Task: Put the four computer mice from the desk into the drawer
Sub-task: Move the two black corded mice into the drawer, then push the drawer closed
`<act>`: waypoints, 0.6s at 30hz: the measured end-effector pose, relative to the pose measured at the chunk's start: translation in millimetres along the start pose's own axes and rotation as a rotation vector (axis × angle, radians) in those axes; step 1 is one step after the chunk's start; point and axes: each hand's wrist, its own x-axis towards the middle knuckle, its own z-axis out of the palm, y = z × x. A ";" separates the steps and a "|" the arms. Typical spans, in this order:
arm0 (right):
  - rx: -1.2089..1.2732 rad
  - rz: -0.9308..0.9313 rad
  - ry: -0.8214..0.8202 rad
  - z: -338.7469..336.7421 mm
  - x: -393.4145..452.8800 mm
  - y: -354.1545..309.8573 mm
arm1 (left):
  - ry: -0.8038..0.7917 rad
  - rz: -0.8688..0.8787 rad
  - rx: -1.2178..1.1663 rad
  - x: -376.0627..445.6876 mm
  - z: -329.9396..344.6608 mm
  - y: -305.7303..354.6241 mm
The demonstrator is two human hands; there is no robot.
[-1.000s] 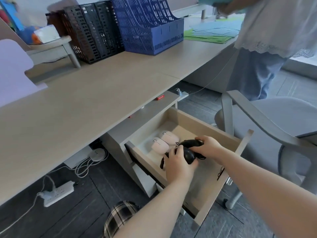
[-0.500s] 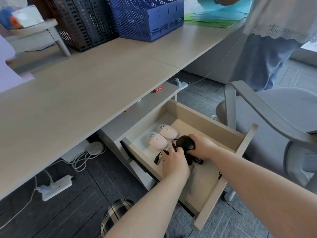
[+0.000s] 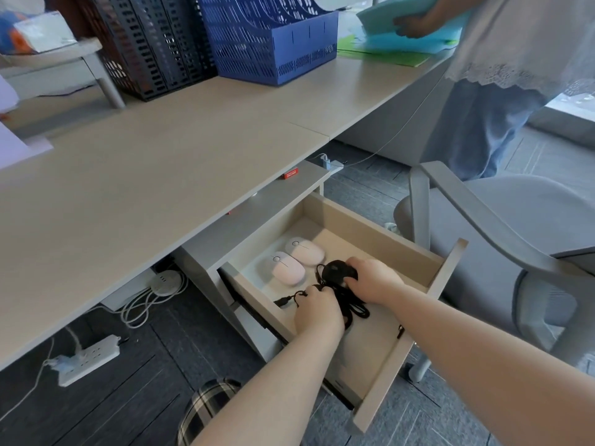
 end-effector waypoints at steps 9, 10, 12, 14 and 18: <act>-0.073 0.171 0.118 -24.7 -22.1 3.4 | 0.160 0.169 0.077 -13.7 -45.0 2.1; -0.111 0.199 0.168 -26.5 -26.0 2.5 | 0.184 0.192 0.081 -15.0 -54.1 1.7; -0.159 0.289 0.279 -29.6 -36.3 0.0 | 0.236 0.238 0.109 -18.5 -73.3 0.3; -0.113 0.427 0.339 -30.9 -45.3 0.3 | 0.295 0.260 0.145 -22.0 -93.1 -2.6; 0.292 0.675 0.357 -32.6 -54.9 5.0 | 0.449 0.275 0.183 -20.4 -128.5 -20.0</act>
